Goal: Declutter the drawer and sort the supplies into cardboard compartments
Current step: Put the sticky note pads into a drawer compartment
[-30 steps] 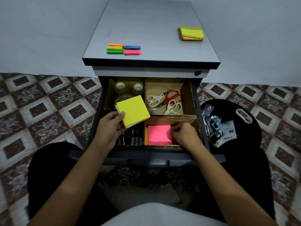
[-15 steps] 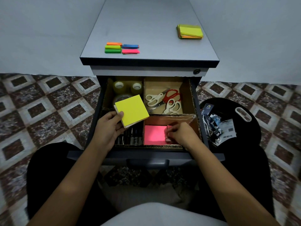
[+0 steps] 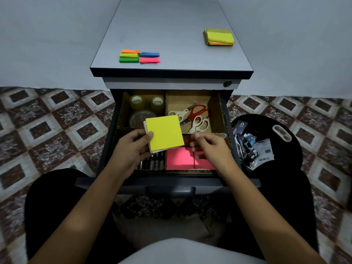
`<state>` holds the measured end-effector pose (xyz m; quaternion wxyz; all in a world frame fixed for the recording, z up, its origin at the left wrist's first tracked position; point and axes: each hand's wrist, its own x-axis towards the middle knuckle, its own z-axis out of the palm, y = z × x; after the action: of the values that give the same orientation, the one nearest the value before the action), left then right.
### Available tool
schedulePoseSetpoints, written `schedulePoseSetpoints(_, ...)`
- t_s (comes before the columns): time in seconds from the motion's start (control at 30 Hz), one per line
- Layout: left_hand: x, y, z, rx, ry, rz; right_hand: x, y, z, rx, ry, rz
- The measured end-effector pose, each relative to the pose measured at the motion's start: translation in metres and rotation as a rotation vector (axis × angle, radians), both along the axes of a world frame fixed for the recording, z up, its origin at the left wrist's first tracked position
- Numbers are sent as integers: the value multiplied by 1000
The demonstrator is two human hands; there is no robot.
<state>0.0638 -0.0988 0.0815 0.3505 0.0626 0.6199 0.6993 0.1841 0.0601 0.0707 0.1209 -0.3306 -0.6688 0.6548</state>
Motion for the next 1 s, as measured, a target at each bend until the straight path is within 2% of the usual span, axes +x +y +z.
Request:
schedulePoseSetpoints(0.13, 11, 10, 8, 43, -70, -78, 2, -1, 11, -146, 22, 83)
schedulePoseSetpoints(0.27, 20, 20, 8, 33, -123, -128, 5, 1, 13, -74, -17, 111)
schedulePoseSetpoints(0.4, 24, 23, 5, 3, -163, -138, 11, 5, 9, -131, -6, 45)
schedulePoseSetpoints(0.53, 25, 22, 2, -44, -124, -173, 16, 8, 2, -118, -18, 1)
schedulePoseSetpoints(0.8, 34, 30, 2, -161, 11, -99, 24, 11, 0, -33, -44, -53)
schedulePoseSetpoints(0.87, 35, 31, 2, -187, 31, -100, 25, 13, 0, -71, -38, -71)
schedulePoseSetpoints(1.0, 35, 32, 2, -204, 9, -100, 27, 16, 2, -302, -2, -94)
